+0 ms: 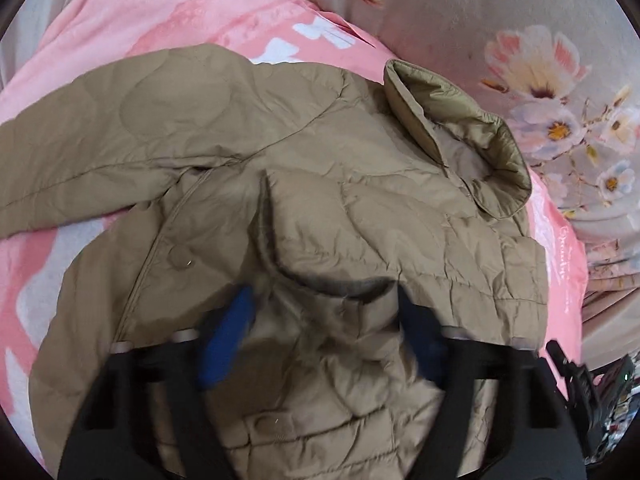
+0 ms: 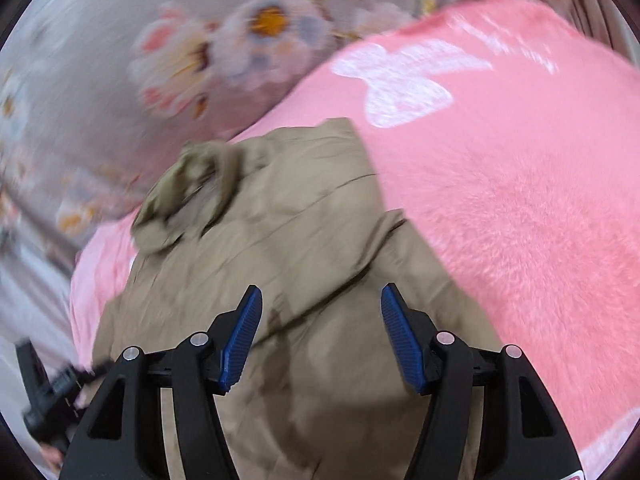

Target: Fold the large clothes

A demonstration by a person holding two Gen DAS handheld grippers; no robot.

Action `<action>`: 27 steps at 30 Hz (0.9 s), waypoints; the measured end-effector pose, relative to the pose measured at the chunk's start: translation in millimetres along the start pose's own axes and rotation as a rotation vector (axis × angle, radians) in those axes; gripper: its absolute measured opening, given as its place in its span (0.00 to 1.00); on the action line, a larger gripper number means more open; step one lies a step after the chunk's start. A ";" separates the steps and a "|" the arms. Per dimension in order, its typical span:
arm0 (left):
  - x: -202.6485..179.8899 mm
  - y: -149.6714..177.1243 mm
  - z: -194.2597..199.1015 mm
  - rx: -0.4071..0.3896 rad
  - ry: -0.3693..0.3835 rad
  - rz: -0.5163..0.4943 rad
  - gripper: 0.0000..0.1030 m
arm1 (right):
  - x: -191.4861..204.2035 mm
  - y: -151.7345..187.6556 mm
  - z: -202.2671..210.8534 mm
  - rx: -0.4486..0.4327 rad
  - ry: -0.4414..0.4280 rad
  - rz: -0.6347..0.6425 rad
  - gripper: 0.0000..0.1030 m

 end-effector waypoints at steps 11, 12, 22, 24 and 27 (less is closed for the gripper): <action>-18.6 -56.5 41.5 -0.244 -0.165 -0.211 0.05 | 64.1 -23.0 25.2 -0.246 0.008 0.276 0.03; -17.0 -55.8 30.8 -0.221 -0.189 -0.227 0.05 | 59.4 -20.7 12.2 -0.217 0.049 0.286 0.03; -1.6 -18.6 -39.9 -0.094 -0.321 -0.311 0.06 | 18.4 -0.4 -46.4 -0.056 0.214 0.276 0.04; -2.1 -17.5 -42.7 -0.100 -0.336 -0.321 0.07 | 17.8 3.7 -47.9 -0.074 0.246 0.310 0.04; -3.5 -15.6 -44.3 -0.113 -0.366 -0.338 0.07 | 19.2 8.8 -48.3 -0.094 0.284 0.352 0.05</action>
Point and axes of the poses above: each gripper's, at about its wrist camera, not at the fingertips, and z roughly against the way its jaws point, x to its left, y to its underside, the point moved 8 cm from there along -z, roughly the way its jaws point, and after that the axes turned 14 degrees about -z, right-handed, at the moved point
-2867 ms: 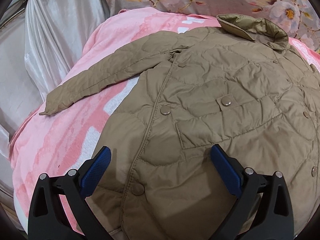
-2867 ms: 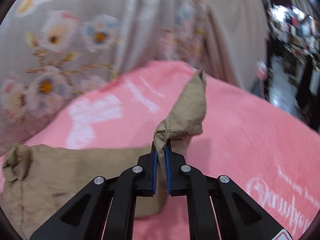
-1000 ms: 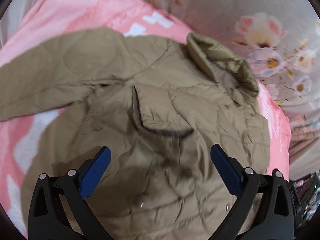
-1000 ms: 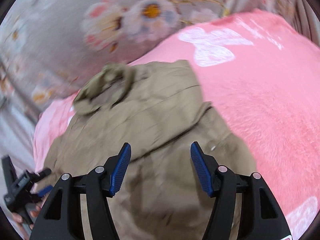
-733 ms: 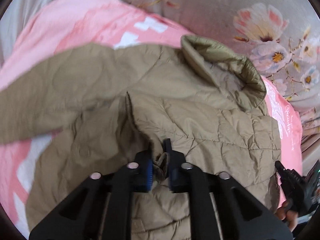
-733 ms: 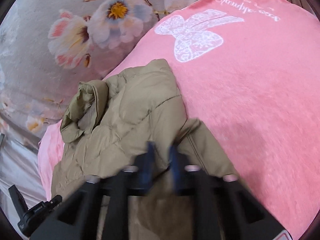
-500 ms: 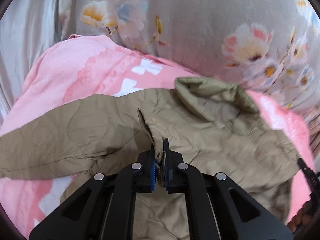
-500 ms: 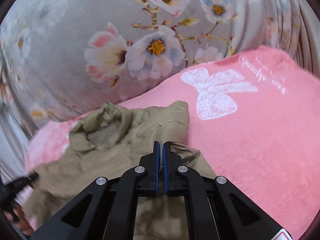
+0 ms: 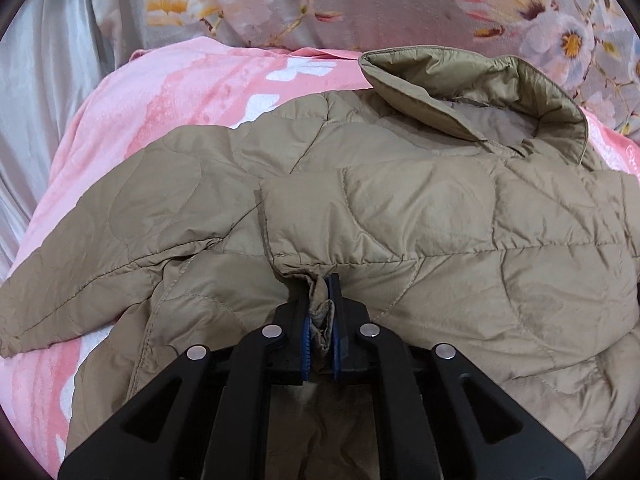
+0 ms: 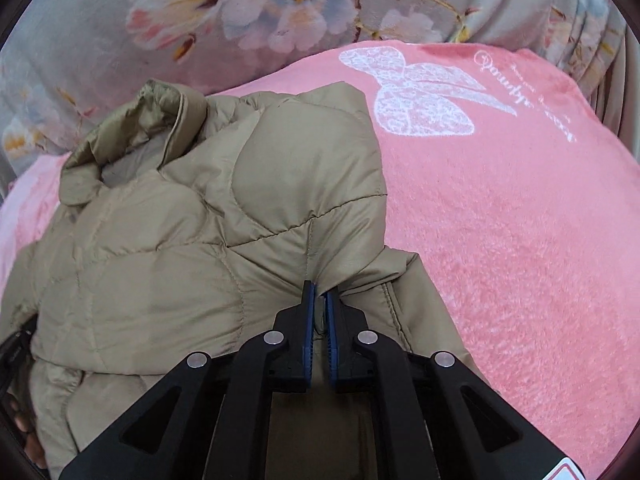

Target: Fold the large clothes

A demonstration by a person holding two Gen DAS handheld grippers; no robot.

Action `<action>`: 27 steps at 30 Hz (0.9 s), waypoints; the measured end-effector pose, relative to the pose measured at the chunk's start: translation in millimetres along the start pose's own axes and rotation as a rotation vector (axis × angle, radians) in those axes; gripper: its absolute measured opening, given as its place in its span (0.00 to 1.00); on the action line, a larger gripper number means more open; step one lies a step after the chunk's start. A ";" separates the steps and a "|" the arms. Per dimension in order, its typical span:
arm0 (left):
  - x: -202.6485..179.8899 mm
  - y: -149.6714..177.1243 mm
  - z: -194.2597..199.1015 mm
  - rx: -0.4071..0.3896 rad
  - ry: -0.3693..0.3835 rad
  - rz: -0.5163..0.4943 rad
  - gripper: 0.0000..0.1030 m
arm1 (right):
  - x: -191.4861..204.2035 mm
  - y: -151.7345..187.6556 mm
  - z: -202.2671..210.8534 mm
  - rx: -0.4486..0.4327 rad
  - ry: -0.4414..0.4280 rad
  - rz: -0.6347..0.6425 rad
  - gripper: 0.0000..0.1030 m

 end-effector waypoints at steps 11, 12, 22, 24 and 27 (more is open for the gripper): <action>-4.7 1.2 1.2 -0.009 -0.046 -0.035 0.07 | 5.0 10.7 72.0 -0.130 0.023 -0.024 0.15; -4.7 1.4 1.3 -0.008 -0.049 -0.037 0.07 | 15.7 10.2 82.5 -0.151 0.006 0.002 0.15; -3.1 1.6 2.1 -0.010 -0.044 -0.033 0.07 | 125.3 50.2 34.3 0.042 -0.125 0.154 0.14; -2.9 1.5 2.3 -0.011 -0.043 -0.032 0.07 | 127.0 60.6 22.8 0.042 -0.100 0.171 0.14; -3.0 1.7 2.2 -0.010 -0.046 -0.034 0.07 | 126.9 66.0 18.5 0.033 -0.092 0.182 0.13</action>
Point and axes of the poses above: each gripper's, at about its wrist camera, not at the fingertips, and z roughly against the way its jaws point, x to its left, y to its underside, the point moved 8 cm from there along -z, roughly the way its jaws point, and after that the axes turned 14 degrees about -z, right-handed, at the moved point
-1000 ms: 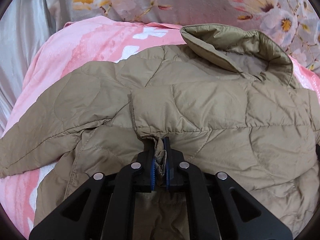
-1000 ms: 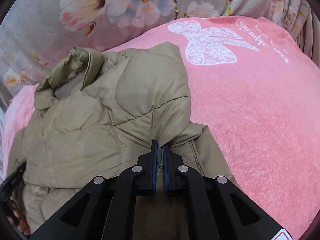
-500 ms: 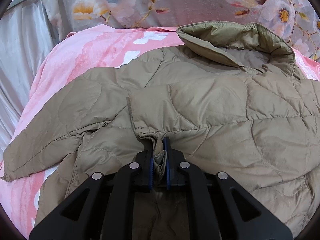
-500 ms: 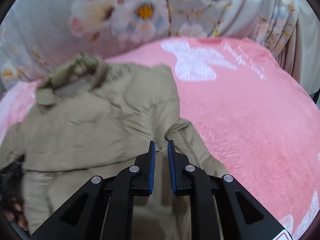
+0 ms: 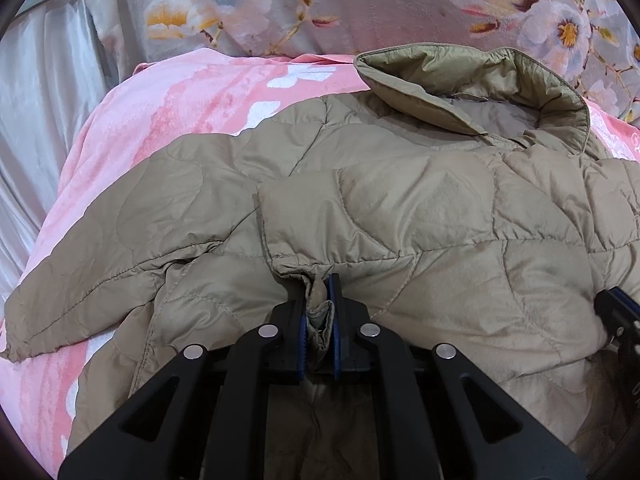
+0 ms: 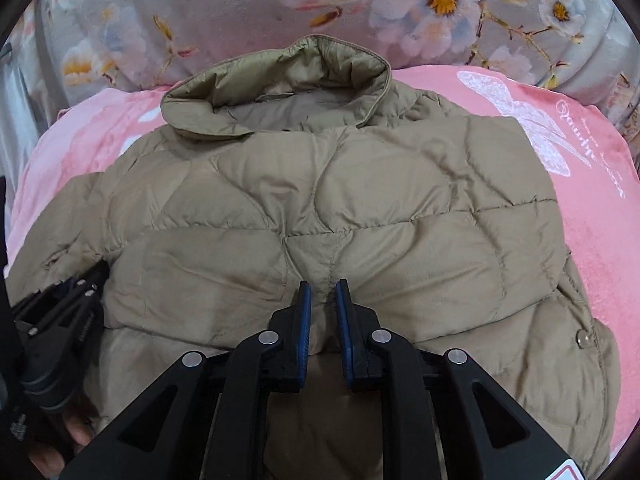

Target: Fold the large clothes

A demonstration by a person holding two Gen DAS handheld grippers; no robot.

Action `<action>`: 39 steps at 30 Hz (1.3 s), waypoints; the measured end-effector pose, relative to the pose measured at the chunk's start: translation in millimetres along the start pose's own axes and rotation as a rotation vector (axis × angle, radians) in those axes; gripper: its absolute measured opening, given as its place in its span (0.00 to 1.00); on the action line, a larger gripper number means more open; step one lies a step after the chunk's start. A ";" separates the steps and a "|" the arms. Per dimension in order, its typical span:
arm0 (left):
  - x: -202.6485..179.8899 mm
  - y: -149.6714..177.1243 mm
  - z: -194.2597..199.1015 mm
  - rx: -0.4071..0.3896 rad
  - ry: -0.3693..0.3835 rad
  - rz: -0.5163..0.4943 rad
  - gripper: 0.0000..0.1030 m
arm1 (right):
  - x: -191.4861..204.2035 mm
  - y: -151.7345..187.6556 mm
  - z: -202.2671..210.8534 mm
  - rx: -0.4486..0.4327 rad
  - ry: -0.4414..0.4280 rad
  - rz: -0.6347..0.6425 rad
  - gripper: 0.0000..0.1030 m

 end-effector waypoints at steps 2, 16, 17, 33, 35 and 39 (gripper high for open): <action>0.1 0.1 -0.2 0.000 0.000 0.000 0.07 | 1.3 2.8 -2.6 -0.007 0.007 0.006 0.13; -1.1 -0.8 -0.8 0.000 -0.022 -0.016 0.08 | 6.7 6.1 -7.0 -0.033 0.065 0.062 0.13; -1.3 -0.7 -0.8 0.001 -0.023 -0.018 0.08 | 6.7 6.1 -7.4 -0.032 0.066 0.063 0.13; 59.3 31.7 42.9 -0.059 0.185 0.290 0.55 | 8.4 6.2 -8.6 -0.027 0.086 0.078 0.13; 99.3 57.0 69.3 -0.077 0.174 0.393 0.75 | 8.5 5.6 -8.3 -0.025 0.082 0.072 0.13; 204.4 123.6 96.0 -0.062 0.084 0.628 0.84 | 7.6 4.2 -3.7 -0.023 0.088 0.068 0.13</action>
Point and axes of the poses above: each gripper's, at about its wrist camera, not at the fingertips, and z roughly against the way its jaws point, x to its left, y to its underside, the point moved 8 cm from there along -z, roughly the way its jaws point, and after that the axes turned 14 degrees about -z, right-handed, at the moved point
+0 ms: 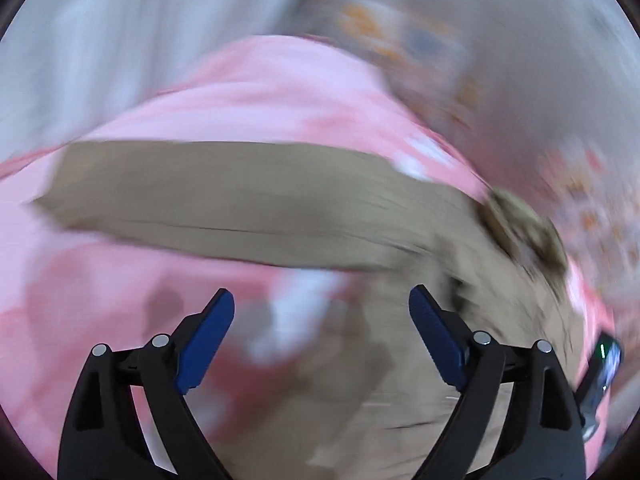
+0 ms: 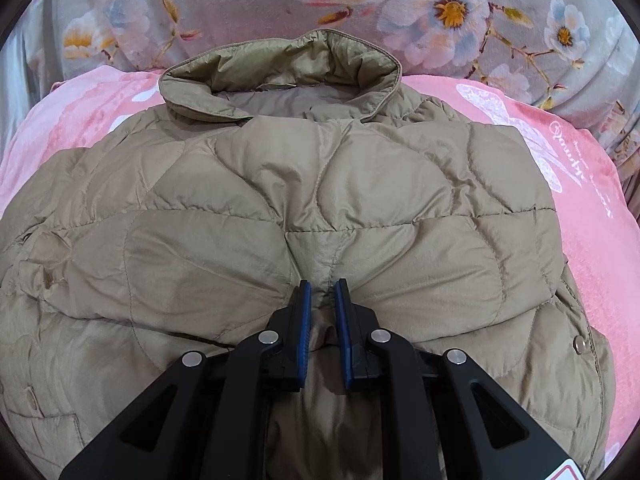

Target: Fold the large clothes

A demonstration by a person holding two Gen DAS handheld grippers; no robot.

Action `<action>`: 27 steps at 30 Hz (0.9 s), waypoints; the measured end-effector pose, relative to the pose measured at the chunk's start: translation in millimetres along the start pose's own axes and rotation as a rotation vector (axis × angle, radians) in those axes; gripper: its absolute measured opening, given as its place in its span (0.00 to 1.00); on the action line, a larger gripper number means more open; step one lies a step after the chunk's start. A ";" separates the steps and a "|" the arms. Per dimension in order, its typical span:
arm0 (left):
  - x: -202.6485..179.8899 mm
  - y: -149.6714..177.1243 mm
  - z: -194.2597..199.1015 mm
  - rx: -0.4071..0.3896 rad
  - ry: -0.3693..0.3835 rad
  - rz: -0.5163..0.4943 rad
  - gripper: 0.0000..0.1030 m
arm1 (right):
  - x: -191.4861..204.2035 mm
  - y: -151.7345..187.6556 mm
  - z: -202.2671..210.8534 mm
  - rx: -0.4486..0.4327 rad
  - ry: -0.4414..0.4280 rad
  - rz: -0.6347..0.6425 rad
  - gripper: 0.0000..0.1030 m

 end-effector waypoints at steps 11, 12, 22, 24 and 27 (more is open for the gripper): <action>189.8 -14.1 -39.1 0.085 -0.206 0.306 0.76 | -8.5 59.7 107.5 -0.036 -0.095 0.004 0.46; 183.3 -19.5 -44.2 0.086 -0.193 0.286 0.67 | -10.5 66.2 111.8 -0.035 -0.097 0.003 0.47; 30.0 -117.8 8.0 -0.110 -0.078 -0.039 0.03 | -40.9 90.6 137.5 -0.050 -0.089 -0.041 0.47; -17.4 -134.1 23.5 -0.159 -0.018 -0.117 0.03 | -47.7 89.2 140.3 -0.047 -0.095 -0.063 0.47; -99.7 -146.4 43.1 -0.195 0.098 -0.239 0.03 | -54.6 86.8 144.0 -0.044 -0.100 -0.079 0.47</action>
Point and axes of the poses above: each gripper's, at about its wrist camera, not at the fingertips, and z roughly against the way its jaws point, x to its left, y to its underside, the point moved 8 cm from there along -z, roughly the way its jaws point, and after that the axes turned 14 degrees about -z, right-handed, at the moved point
